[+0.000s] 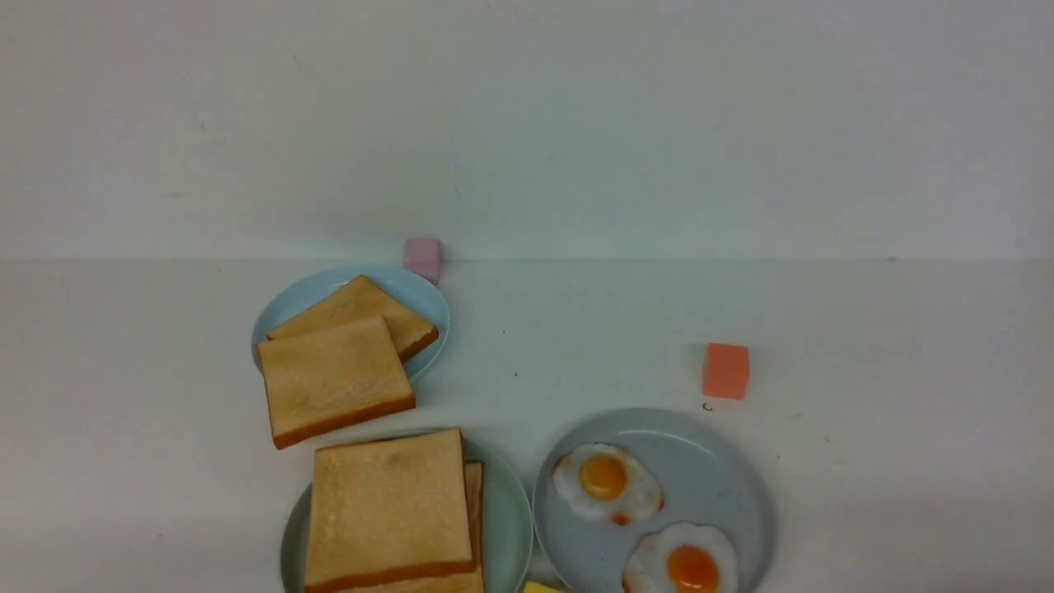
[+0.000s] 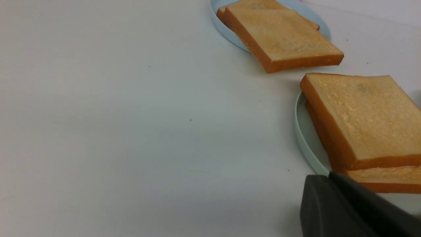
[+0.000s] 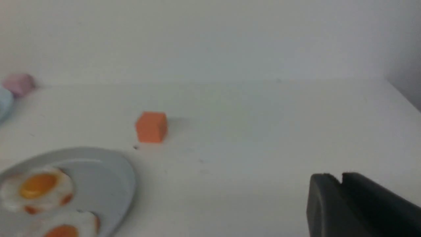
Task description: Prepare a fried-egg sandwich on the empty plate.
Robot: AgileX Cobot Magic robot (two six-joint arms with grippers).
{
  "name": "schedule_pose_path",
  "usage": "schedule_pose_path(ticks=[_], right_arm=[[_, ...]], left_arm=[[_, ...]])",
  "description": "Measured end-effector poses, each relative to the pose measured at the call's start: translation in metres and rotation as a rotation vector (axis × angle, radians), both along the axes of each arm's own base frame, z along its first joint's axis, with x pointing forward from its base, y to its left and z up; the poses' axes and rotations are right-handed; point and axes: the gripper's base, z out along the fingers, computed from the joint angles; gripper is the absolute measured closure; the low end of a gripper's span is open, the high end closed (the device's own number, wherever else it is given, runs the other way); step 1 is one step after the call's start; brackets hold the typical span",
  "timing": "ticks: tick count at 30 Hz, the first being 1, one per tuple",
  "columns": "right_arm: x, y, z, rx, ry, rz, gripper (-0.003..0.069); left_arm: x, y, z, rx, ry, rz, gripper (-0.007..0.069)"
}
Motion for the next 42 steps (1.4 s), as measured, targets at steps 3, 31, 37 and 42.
schedule_pose_path(ticks=[3, 31, 37, 42], right_arm=[[0.002, -0.002, -0.021, -0.018, 0.064, -0.023, 0.0562], [0.002, -0.003, -0.031, -0.044, 0.109, -0.03, 0.0526], [0.002, -0.003, -0.031, -0.044, 0.109, -0.03, 0.0518], [0.002, -0.003, -0.031, -0.044, 0.109, -0.03, 0.0512]], left_arm=[[0.0, 0.0, 0.0, 0.0, 0.0, 0.0, 0.0594], [0.0, 0.0, 0.0, 0.0, 0.0, 0.0, 0.0567], [0.0, 0.0, 0.0, 0.0, 0.0, 0.0, 0.0565], [0.0, 0.0, 0.0, 0.0, 0.0, 0.0, 0.056]])
